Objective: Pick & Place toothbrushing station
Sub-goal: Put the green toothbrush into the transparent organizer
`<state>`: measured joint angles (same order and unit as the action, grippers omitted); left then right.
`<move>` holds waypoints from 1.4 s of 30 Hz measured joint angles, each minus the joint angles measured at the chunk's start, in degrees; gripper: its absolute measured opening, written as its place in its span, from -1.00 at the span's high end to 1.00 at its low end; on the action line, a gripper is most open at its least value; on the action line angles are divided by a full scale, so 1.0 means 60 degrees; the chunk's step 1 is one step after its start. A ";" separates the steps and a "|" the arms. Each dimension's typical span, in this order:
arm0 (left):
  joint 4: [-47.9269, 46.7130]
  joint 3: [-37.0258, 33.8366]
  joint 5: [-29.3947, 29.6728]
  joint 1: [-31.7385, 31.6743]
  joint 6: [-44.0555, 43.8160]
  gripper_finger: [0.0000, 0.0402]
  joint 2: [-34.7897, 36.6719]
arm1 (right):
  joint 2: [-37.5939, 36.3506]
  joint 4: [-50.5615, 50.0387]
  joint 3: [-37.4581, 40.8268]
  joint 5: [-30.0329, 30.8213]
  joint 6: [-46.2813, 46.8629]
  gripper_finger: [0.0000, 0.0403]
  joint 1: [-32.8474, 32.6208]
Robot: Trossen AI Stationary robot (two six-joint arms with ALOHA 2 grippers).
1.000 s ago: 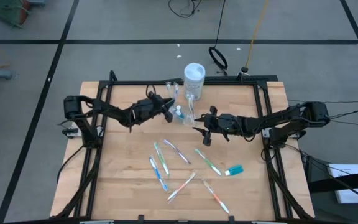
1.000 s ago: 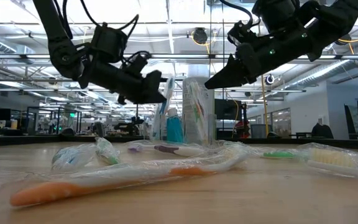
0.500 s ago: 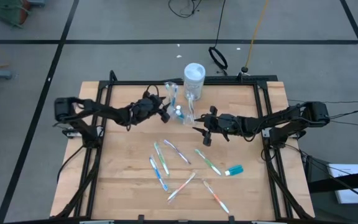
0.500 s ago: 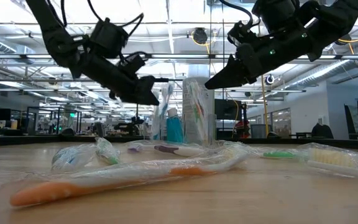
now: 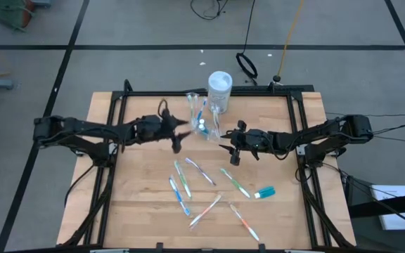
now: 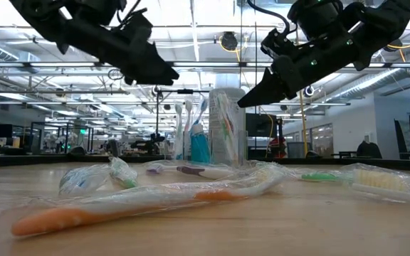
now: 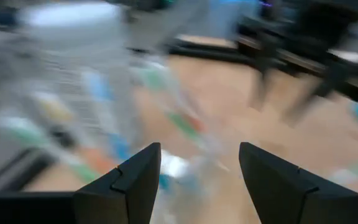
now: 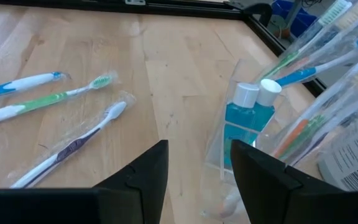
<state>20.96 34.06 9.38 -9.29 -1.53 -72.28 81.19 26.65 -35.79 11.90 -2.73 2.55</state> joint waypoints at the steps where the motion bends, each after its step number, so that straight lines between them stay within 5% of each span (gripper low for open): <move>1: -0.0117 0.0000 -0.0417 0.0087 0.0002 -0.12 -0.0018 | 0.0000 0.0004 0.0000 -0.0003 0.0027 0.18 0.0000; 9: -0.2786 -0.0004 -0.2978 0.0867 0.0532 -0.12 -0.0213 | 0.0000 0.0002 0.0000 0.0000 0.0089 0.18 0.0000; 17: -0.4545 -0.0018 -0.1720 0.1728 0.0902 -0.12 -0.0479 | 0.0000 -0.0003 0.0000 -0.0002 0.0087 0.18 0.0000; 32: -0.4331 0.0026 -0.0757 0.1820 0.0964 -0.10 -0.2633 | 0.0000 -0.0029 0.0000 0.0000 0.0093 0.18 0.0000; 42: -0.4255 -0.0021 -0.0512 0.1809 0.1976 0.59 -0.2417 | -0.0001 -0.0036 0.0000 0.0000 0.0095 0.18 0.0000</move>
<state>-4.57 33.94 6.31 1.56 10.33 -86.78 81.18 26.44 -35.79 11.90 -2.16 2.55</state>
